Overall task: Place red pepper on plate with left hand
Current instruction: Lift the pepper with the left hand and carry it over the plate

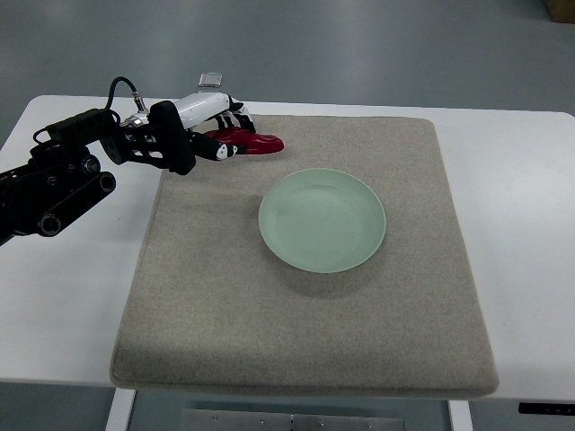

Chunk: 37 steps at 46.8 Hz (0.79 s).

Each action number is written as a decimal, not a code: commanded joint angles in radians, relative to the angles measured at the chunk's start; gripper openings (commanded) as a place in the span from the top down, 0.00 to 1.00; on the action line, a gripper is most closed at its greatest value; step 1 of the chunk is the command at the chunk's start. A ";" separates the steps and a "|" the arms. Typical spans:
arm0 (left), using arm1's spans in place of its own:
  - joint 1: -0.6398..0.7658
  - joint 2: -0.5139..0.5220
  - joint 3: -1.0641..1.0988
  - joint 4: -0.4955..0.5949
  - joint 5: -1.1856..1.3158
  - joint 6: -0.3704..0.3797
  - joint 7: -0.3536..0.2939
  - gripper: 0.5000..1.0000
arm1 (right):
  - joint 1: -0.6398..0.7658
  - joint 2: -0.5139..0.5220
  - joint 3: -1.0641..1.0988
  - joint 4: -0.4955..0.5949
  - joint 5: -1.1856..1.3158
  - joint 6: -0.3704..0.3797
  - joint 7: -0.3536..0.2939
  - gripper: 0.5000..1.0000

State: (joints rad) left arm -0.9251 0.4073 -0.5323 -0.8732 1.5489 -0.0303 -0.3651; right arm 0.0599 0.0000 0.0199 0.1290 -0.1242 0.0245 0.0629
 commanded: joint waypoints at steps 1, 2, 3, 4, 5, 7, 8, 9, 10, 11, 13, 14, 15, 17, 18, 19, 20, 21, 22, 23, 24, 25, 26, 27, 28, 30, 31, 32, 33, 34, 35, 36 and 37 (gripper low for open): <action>-0.012 -0.010 0.003 -0.026 0.000 -0.006 0.000 1.00 | 0.000 0.000 0.000 0.000 0.000 0.002 0.000 0.14; -0.014 -0.016 0.003 -0.032 0.000 -0.006 0.000 1.00 | 0.000 0.000 0.000 0.000 0.000 0.000 0.000 0.14; -0.015 -0.021 0.003 -0.036 0.000 -0.008 0.000 1.00 | 0.000 0.000 0.000 0.000 0.000 0.000 0.000 0.14; -0.017 -0.027 0.005 -0.041 0.000 -0.008 0.000 1.00 | 0.000 0.000 0.000 0.000 0.000 0.000 0.000 0.14; -0.018 -0.031 0.006 -0.046 0.000 -0.010 0.000 1.00 | 0.000 0.000 0.000 0.000 0.000 0.000 0.000 0.14; -0.021 -0.042 0.008 -0.055 0.002 -0.011 0.000 1.00 | 0.000 0.000 0.000 0.000 0.000 0.000 0.000 0.14; -0.021 -0.050 0.009 -0.059 0.002 -0.011 0.000 1.00 | 0.000 0.000 0.000 0.000 0.000 0.000 0.000 0.14; -0.024 -0.054 0.011 -0.064 0.003 -0.011 0.000 1.00 | 0.000 0.000 0.000 0.000 0.000 0.000 0.000 0.14; -0.026 -0.061 0.012 -0.070 0.005 -0.011 0.000 1.00 | 0.000 0.000 0.000 0.000 0.000 0.000 0.000 0.14; -0.027 -0.065 0.012 -0.075 0.005 -0.011 0.000 1.00 | 0.000 0.000 0.000 0.000 0.000 0.000 0.000 0.14; -0.028 -0.076 0.014 -0.085 0.010 -0.011 0.000 1.00 | 0.000 0.000 0.000 0.000 0.000 0.000 0.000 0.14; -0.028 -0.082 0.014 -0.089 0.011 -0.011 0.000 1.00 | 0.000 0.000 0.000 0.000 0.000 0.000 0.000 0.14; -0.028 -0.090 0.014 -0.092 0.013 -0.011 0.000 1.00 | 0.000 0.000 0.000 0.000 0.000 0.000 0.000 0.14; -0.028 -0.102 0.015 -0.096 0.014 -0.013 0.000 1.00 | 0.000 0.000 0.000 0.000 0.000 0.000 0.000 0.14; -0.028 -0.107 0.015 -0.098 0.014 -0.013 0.000 1.00 | 0.000 0.000 0.000 0.000 0.000 0.000 0.000 0.14; -0.028 -0.111 0.017 -0.099 0.016 -0.013 0.000 1.00 | 0.000 0.000 0.000 0.000 0.000 0.000 0.000 0.14; -0.028 -0.117 0.017 -0.099 0.016 -0.013 0.000 1.00 | 0.000 0.000 0.000 0.000 0.000 0.000 0.000 0.14; -0.028 -0.123 0.017 -0.099 0.016 -0.013 0.000 1.00 | 0.000 0.000 0.000 0.000 0.000 0.000 0.000 0.14; -0.028 -0.130 0.020 -0.099 0.016 -0.014 0.000 1.00 | 0.000 0.000 0.000 0.000 0.000 0.000 0.000 0.14; -0.028 -0.134 0.025 -0.101 0.016 -0.014 -0.002 1.00 | 0.000 0.000 0.000 0.000 0.000 0.000 0.000 0.14; -0.028 -0.137 0.032 -0.101 0.016 -0.014 -0.002 1.00 | 0.000 0.000 0.000 0.000 0.000 0.002 0.000 0.14; -0.029 -0.140 0.041 -0.101 0.016 -0.014 -0.002 1.00 | 0.000 0.000 0.000 0.000 0.000 0.000 0.000 0.14; -0.031 -0.145 0.051 -0.101 0.016 -0.013 -0.002 1.00 | 0.000 0.000 0.000 0.000 0.000 0.002 0.000 0.14; -0.032 -0.147 0.060 -0.102 0.016 -0.013 -0.002 1.00 | 0.000 0.000 0.000 0.000 0.000 0.002 0.000 0.14; -0.035 -0.150 0.067 -0.105 0.016 -0.013 -0.002 1.00 | 0.000 0.000 0.000 0.000 0.000 0.002 0.000 0.14; -0.035 -0.156 0.080 -0.109 0.016 -0.013 -0.002 1.00 | 0.000 0.000 0.000 0.000 0.000 0.000 0.000 0.14; -0.035 -0.159 0.086 -0.109 0.016 -0.013 -0.002 1.00 | 0.000 0.000 0.000 0.000 0.000 0.002 0.000 0.14; -0.035 -0.163 0.092 -0.110 0.016 -0.013 -0.002 1.00 | 0.000 0.000 0.000 0.000 0.000 0.000 0.000 0.14; -0.035 -0.166 0.097 -0.113 0.016 -0.013 -0.002 1.00 | 0.000 0.000 0.000 0.000 0.000 0.000 0.000 0.14; -0.035 -0.168 0.104 -0.113 0.016 -0.013 -0.002 1.00 | 0.000 0.000 0.000 0.000 0.000 0.000 0.000 0.14; -0.035 -0.171 0.110 -0.113 0.016 -0.013 -0.002 1.00 | 0.000 0.000 0.000 0.000 0.000 0.000 0.000 0.14; -0.035 -0.173 0.118 -0.113 0.016 -0.013 -0.002 1.00 | 0.000 0.000 0.000 0.000 0.000 0.000 0.000 0.14; -0.035 -0.174 0.126 -0.113 0.016 -0.013 -0.002 1.00 | 0.000 0.000 0.000 0.000 0.000 0.000 0.000 0.14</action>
State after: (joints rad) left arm -0.9602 0.2387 -0.4277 -0.9863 1.5646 -0.0431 -0.3667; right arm 0.0598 0.0000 0.0199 0.1287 -0.1242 0.0252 0.0629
